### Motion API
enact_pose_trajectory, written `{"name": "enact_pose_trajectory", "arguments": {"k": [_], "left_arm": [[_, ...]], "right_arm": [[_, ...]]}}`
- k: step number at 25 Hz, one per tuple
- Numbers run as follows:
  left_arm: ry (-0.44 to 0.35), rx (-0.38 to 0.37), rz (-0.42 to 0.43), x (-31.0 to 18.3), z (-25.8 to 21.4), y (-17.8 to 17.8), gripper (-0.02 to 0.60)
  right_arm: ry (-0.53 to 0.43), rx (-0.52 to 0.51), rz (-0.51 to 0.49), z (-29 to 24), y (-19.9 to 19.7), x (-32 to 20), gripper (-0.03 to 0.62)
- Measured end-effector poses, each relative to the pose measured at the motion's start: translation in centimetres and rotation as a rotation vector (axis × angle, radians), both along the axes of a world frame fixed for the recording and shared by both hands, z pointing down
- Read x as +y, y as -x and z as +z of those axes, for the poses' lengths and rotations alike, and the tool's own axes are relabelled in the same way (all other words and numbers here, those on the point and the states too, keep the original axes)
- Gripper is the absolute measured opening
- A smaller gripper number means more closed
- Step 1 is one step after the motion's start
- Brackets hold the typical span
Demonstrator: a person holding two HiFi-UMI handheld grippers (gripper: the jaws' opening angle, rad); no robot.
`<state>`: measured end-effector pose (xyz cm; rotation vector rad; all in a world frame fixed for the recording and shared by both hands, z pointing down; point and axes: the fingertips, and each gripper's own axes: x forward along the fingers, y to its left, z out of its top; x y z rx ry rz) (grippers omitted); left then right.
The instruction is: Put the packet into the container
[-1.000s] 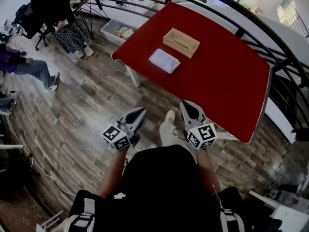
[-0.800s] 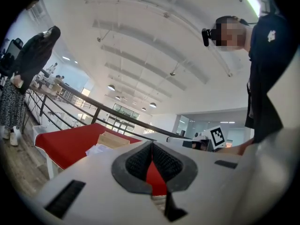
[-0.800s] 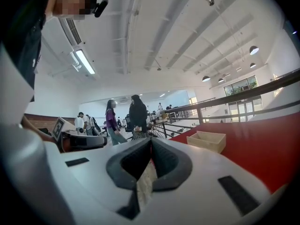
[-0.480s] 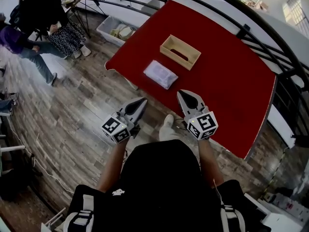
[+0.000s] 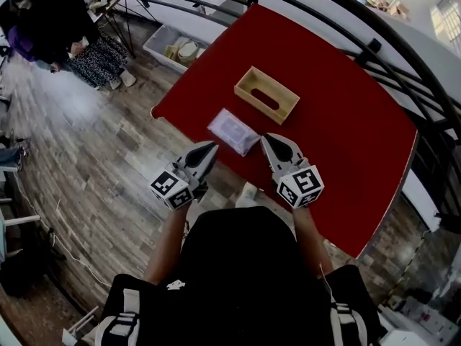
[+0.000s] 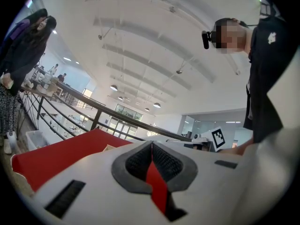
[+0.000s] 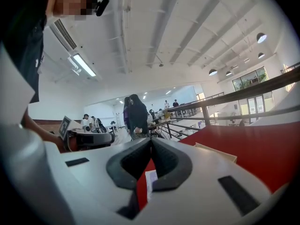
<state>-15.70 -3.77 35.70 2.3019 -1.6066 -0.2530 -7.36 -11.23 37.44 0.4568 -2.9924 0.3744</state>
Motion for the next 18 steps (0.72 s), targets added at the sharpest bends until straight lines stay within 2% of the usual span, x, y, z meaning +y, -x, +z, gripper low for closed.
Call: {"name": "enact_pose_trajectory", "arguments": {"k": [3, 7, 18], "left_arm": [[-0.013, 0.025, 0.0, -2.2, 0.9, 1.0, 0.011], [-0.041, 0.082, 0.035, -4.0, -0.2, 0.5, 0.011], [0.055, 0.001, 0.105, -5.8, 2.4, 2.9, 0.011]], "right_arm": [[0.015, 0.002, -0.015, 0.8, 0.9, -1.9, 0.02], [0.025, 0.018, -0.026, 1.8, 1.1, -3.7, 0.02], [0.065, 0.037, 0.056, 3.0, 2.3, -4.5, 0.02]]}}
